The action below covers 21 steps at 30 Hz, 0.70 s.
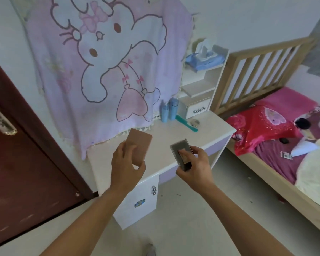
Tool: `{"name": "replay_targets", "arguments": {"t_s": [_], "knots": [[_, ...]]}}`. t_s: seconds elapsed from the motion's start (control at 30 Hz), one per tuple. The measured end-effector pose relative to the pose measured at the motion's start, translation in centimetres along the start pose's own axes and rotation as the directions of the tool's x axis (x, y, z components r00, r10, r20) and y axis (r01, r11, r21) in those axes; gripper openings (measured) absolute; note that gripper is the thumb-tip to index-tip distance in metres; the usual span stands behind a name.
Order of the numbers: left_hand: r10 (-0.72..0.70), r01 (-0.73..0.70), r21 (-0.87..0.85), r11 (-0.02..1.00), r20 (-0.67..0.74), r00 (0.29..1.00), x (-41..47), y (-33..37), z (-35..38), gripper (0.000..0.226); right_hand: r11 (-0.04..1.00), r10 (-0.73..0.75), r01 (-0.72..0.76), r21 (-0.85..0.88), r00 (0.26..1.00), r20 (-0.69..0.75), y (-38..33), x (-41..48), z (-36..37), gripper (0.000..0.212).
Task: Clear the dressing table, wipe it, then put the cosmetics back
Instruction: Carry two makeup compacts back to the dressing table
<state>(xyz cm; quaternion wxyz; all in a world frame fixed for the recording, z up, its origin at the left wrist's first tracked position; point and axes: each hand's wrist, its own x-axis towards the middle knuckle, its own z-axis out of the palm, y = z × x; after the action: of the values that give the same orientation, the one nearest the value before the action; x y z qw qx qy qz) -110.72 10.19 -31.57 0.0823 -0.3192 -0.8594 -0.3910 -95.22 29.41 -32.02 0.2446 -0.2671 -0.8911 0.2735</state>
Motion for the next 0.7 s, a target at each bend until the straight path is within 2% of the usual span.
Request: {"name": "replay_targets", "arguments": {"t_s": [0.27, 0.37, 0.53, 0.7], "knots": [[0.064, -0.064, -0.007, 0.998, 0.137, 0.989, 14.2, 2.2, 9.1, 0.055, 0.986, 0.166, -0.167, -0.004, 0.982, -0.09, 6.6, 13.1, -1.3, 0.062], [0.048, -0.051, 0.014, 0.999, 0.172, 0.984, 17.3, 2.2, 12.9, 0.056, 0.978, 0.209, -0.21, -0.002, 0.976, -0.063, 10.2, 17.0, -0.7, 0.061], [-0.106, 0.091, 0.074, 0.993, 0.226, 0.968, 20.2, 1.2, 19.9, 0.054, 0.975, 0.22, -0.218, -0.035, 0.97, 0.108, 17.1, 23.4, 2.1, 0.063], [-0.42, 0.404, 0.117, 0.907, 0.224, 0.879, 21.4, 1.4, 26.1, 0.056, 0.978, 0.207, -0.202, -0.05, 0.921, 0.331, 22.8, 29.4, 4.9, 0.064]]}}
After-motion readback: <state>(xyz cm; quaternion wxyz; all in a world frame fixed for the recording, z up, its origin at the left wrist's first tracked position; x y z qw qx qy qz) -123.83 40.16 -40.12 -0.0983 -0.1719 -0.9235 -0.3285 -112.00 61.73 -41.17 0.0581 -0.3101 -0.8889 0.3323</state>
